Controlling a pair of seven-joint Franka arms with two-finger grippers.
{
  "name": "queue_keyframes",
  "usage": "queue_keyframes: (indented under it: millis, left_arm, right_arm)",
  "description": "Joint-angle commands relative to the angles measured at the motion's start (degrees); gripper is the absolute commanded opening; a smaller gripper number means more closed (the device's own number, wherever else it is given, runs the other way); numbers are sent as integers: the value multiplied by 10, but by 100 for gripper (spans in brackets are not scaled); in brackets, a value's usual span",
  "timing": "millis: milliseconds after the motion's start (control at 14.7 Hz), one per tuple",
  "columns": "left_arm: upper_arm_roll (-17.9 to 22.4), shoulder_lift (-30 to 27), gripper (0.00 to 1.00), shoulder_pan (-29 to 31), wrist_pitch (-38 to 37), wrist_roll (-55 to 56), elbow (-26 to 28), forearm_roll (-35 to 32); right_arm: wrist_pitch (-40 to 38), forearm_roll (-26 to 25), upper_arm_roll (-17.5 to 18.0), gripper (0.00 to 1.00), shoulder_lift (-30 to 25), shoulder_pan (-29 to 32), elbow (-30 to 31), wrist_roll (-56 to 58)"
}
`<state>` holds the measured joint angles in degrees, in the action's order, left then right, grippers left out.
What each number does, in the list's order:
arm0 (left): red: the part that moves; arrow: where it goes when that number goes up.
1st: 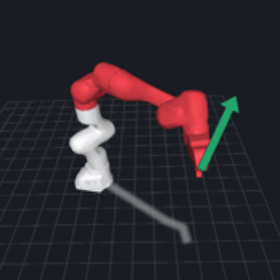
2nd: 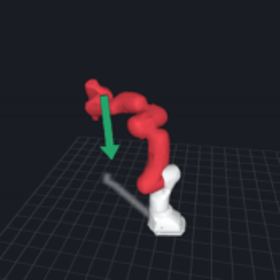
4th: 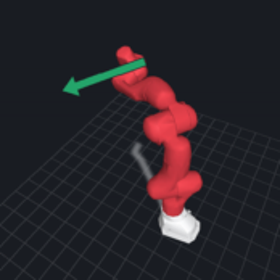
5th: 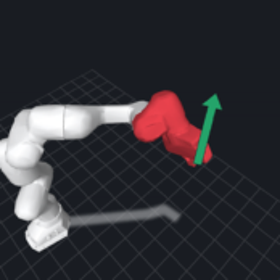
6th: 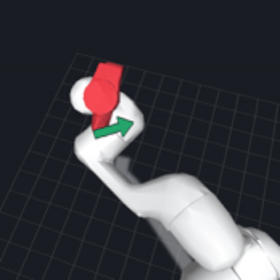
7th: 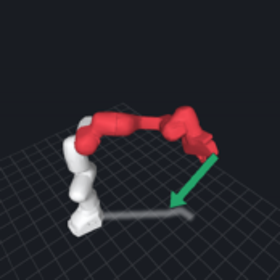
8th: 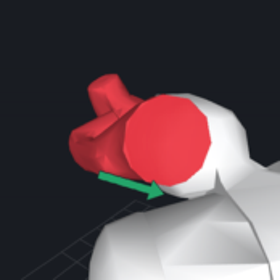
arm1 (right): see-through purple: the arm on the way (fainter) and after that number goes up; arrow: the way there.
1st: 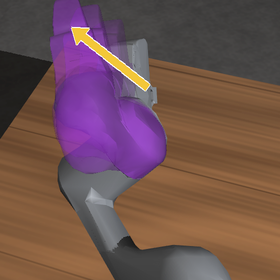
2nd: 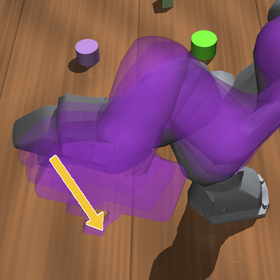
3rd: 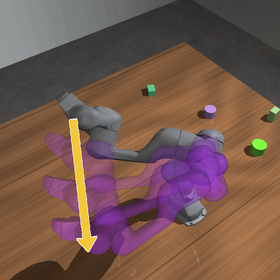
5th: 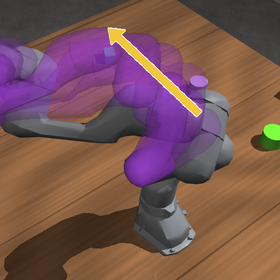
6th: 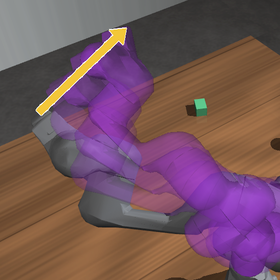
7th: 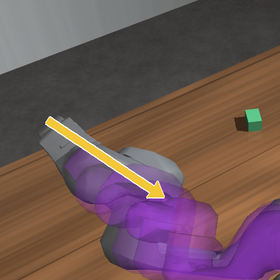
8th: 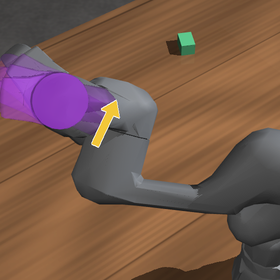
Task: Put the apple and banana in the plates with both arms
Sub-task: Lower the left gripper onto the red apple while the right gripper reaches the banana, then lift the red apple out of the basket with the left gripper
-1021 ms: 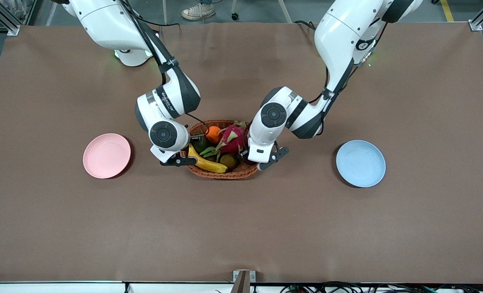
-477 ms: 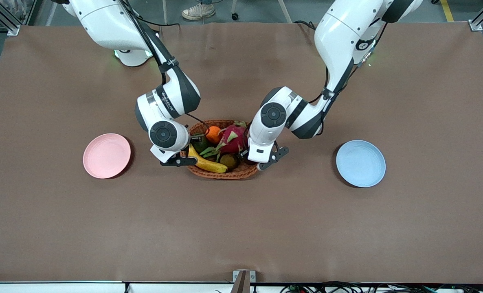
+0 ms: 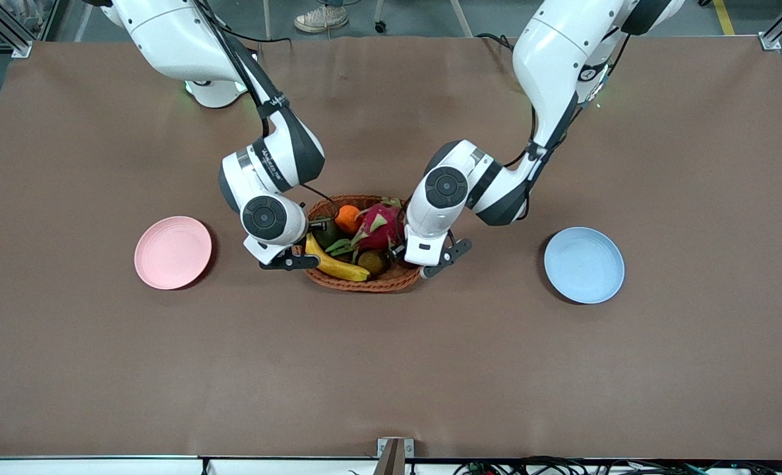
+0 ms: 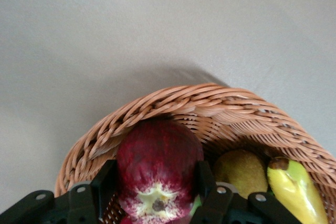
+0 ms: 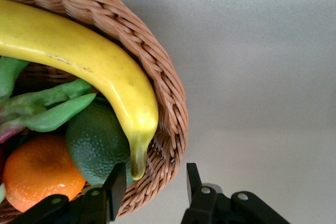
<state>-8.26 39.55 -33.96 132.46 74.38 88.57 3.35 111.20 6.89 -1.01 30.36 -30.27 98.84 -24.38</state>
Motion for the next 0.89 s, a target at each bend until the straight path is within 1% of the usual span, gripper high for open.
queue_keyframes:
  millis: [0, 204, 817]
  left_arm:
    - [4, -26, 0, 3, -26, 2, 1, -11]
    - [4, -37, 0, 7, -33, 2, -3, -11]
    - [4, -105, 0, 72, -95, -22, -12, -12]
  right_arm:
    - [7, 9, 1, 54, -6, 0, 9, 6]
    - [8, 9, 1, 54, -6, -1, 8, 6]
    - [13, 9, 1, 53, 0, -5, 8, 6]
